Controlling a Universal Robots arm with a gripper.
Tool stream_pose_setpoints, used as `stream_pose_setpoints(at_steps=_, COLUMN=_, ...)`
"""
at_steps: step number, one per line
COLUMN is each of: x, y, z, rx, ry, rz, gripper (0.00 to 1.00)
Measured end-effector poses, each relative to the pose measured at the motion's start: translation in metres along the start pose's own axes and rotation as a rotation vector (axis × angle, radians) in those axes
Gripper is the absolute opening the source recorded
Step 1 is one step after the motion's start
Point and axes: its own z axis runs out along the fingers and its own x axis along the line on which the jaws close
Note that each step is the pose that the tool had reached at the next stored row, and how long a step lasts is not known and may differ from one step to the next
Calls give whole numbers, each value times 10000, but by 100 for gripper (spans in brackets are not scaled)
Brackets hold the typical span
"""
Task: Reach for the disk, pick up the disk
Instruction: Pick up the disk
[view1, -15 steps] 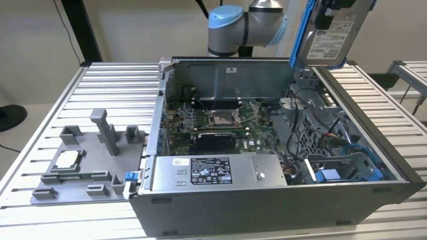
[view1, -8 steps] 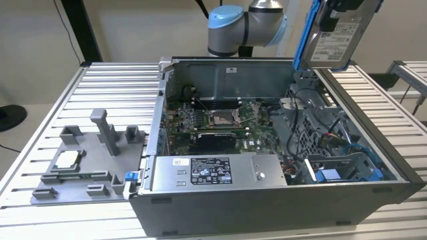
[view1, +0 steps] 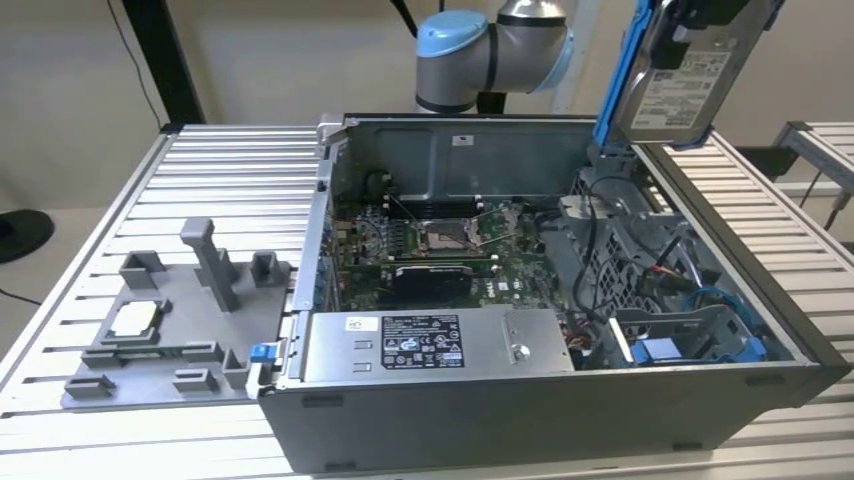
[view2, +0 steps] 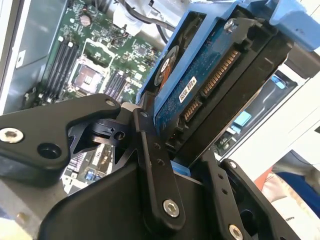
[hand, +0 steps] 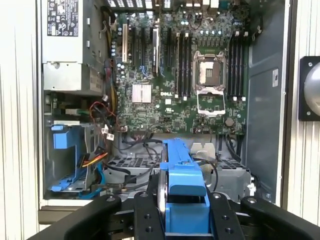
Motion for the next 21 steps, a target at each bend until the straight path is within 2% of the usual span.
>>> stream_pose_setpoints(at_steps=21, x=295, y=-97, z=-5, rx=-12, ry=-57, rz=-2, gripper=0)
